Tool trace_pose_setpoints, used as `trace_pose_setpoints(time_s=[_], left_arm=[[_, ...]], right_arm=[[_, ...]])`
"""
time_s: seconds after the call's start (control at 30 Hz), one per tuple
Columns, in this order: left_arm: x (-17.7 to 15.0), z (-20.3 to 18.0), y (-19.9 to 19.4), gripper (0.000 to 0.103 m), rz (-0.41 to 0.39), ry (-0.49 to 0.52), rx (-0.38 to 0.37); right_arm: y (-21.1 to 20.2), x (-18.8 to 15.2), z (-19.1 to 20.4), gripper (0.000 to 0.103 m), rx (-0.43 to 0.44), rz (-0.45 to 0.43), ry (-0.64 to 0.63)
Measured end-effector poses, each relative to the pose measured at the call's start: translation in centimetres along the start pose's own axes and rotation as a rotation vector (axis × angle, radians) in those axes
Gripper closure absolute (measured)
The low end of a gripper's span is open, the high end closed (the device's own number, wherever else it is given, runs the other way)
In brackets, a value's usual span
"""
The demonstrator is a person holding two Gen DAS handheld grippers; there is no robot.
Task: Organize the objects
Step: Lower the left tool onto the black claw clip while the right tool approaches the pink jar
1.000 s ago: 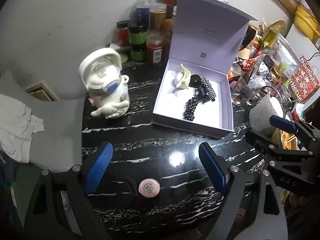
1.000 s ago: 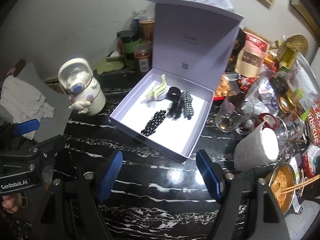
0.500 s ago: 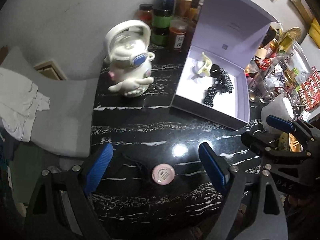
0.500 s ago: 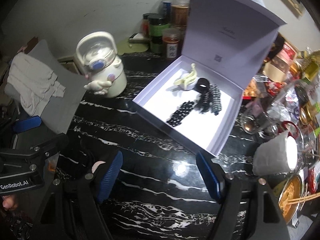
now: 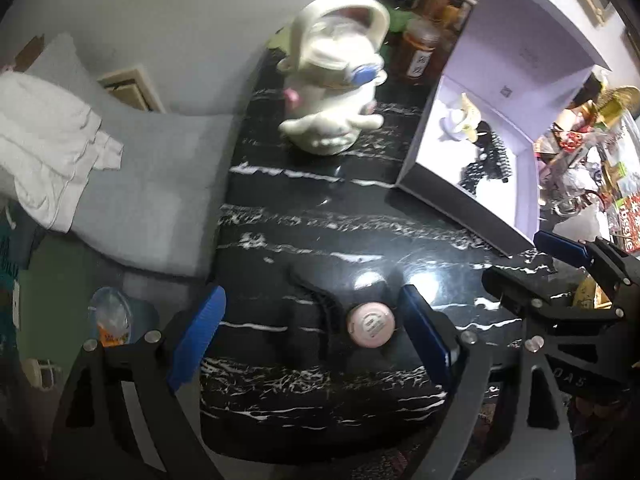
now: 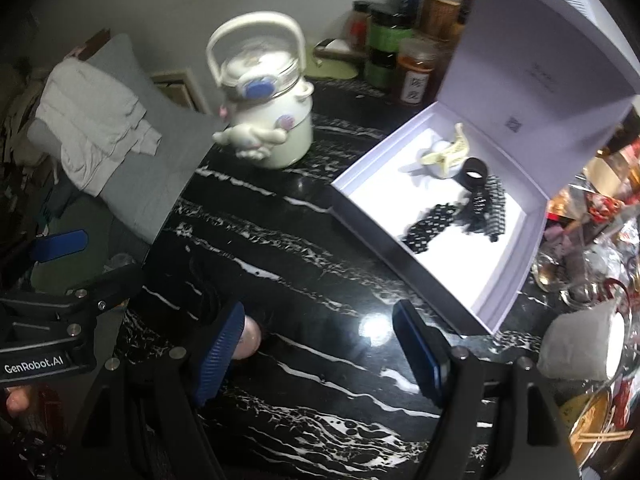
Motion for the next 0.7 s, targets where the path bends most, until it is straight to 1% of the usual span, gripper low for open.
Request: trace_pose_setpoints(time_s=[0.37, 0.7], left_arm=[[-2.6, 2.3, 3.9, 0.016, 0.125, -0.060, 0.016], [-4.9, 3.0, 6.7, 0.016, 0.214, -0.095, 0.009]], right_arm=[[4.4, -0.4, 2.3, 0.025, 0.030, 0.112, -0.073], [8.2, -2.3, 3.7, 0.025, 0.073, 0.227, -0.135]])
Point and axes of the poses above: each gripper's, at about its wrist camera, not at the fingertips, and y roughly the way its jaws point, z to its left, x to its top, the point moved 7 cm from there along y, roughly the way its jaws point, and after that the axes turned 4 degrees about x, right-handed, at the moved point
